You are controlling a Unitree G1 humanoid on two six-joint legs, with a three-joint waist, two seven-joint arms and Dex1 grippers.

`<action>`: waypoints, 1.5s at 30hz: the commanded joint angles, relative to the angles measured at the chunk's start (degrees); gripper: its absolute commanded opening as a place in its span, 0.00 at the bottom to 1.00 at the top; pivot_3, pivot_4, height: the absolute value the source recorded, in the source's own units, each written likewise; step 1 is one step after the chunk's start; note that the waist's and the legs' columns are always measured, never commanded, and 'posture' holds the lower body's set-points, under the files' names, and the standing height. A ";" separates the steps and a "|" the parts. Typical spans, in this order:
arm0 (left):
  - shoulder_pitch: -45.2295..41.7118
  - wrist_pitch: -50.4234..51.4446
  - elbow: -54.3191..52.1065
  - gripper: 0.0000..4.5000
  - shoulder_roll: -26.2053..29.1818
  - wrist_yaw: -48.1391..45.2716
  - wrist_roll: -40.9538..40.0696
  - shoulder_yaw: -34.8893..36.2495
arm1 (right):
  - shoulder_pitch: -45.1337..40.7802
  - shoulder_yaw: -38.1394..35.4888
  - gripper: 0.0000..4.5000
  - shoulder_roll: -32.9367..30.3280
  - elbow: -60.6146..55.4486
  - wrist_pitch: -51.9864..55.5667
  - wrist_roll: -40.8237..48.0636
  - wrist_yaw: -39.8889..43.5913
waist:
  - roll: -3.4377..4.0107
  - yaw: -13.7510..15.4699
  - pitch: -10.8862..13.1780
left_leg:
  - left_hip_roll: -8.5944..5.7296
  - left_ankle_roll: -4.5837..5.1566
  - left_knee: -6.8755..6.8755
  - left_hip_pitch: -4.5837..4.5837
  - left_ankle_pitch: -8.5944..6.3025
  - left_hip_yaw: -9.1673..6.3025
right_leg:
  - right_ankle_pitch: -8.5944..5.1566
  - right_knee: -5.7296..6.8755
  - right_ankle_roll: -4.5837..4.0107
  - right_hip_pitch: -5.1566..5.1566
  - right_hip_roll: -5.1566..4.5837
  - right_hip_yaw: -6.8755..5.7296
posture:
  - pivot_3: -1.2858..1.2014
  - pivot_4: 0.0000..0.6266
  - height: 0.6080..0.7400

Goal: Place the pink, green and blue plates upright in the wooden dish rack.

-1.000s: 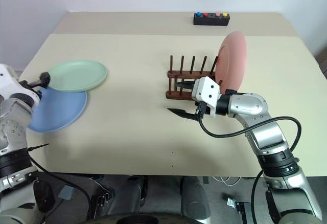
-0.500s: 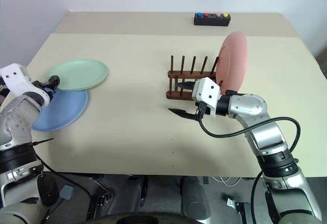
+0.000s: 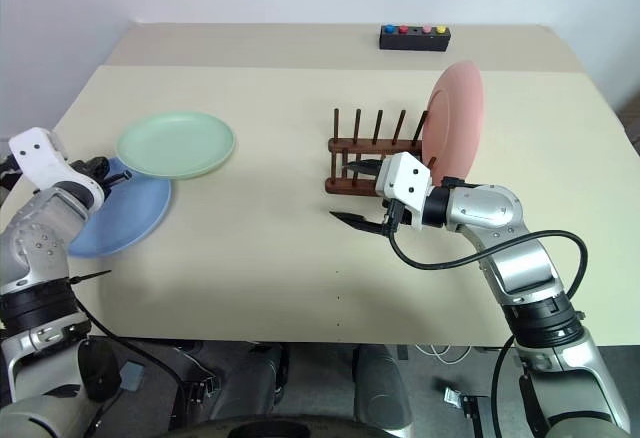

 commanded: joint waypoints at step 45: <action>-21.96 3.20 16.85 0.58 -3.01 10.99 5.89 -5.19 | 0.36 -1.59 0.89 1.54 -1.13 -1.96 -1.25 -1.59 | -0.18 -0.03 -0.03 | -0.05 -0.05 0.04 -0.01 0.03 -0.01 | 0.04 0.12 0.06 -0.03 -0.02 0.01 | 0.52 0.24 0.96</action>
